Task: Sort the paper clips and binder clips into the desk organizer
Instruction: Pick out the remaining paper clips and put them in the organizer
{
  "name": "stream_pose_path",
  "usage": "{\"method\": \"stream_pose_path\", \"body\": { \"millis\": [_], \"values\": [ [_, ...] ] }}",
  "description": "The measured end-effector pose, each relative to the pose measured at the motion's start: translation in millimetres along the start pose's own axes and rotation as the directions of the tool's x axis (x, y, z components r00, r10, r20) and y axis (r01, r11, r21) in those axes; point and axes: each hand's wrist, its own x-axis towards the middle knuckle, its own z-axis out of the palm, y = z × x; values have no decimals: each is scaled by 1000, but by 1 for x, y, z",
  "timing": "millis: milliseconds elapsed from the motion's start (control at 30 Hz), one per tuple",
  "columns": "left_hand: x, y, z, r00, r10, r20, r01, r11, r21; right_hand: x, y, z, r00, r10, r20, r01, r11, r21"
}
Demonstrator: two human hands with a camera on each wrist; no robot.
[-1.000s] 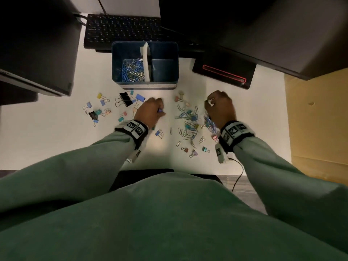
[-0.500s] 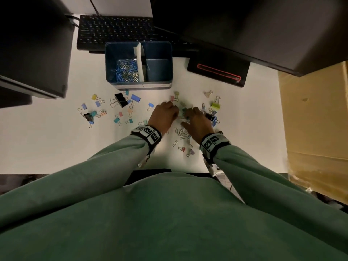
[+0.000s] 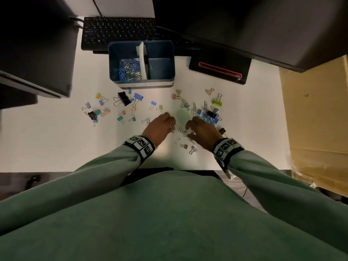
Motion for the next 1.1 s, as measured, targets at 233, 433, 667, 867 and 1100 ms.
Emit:
{"method": "stream_pose_path", "body": {
  "millis": [233,433,667,867,1100],
  "values": [
    [-20,-24,-11,996,-85,-15,85,996,16,-5,5,11,998,21,66,-22,1000,9],
    [-40,-50,-17,995,-95,-37,98,992,85,12,-9,2,995,99,12,-99,979,175],
    [-30,-32,-12,997,-15,-77,30,982,188,-8,-5,9,980,60,189,-75,994,75],
    [-31,-36,-19,991,-73,-111,89,985,145,21,-22,7,995,93,-19,-89,985,147],
    [-45,-43,-23,981,-73,-182,101,984,145,34,-19,13,1000,-4,-25,2,997,-80]
  ]
}}
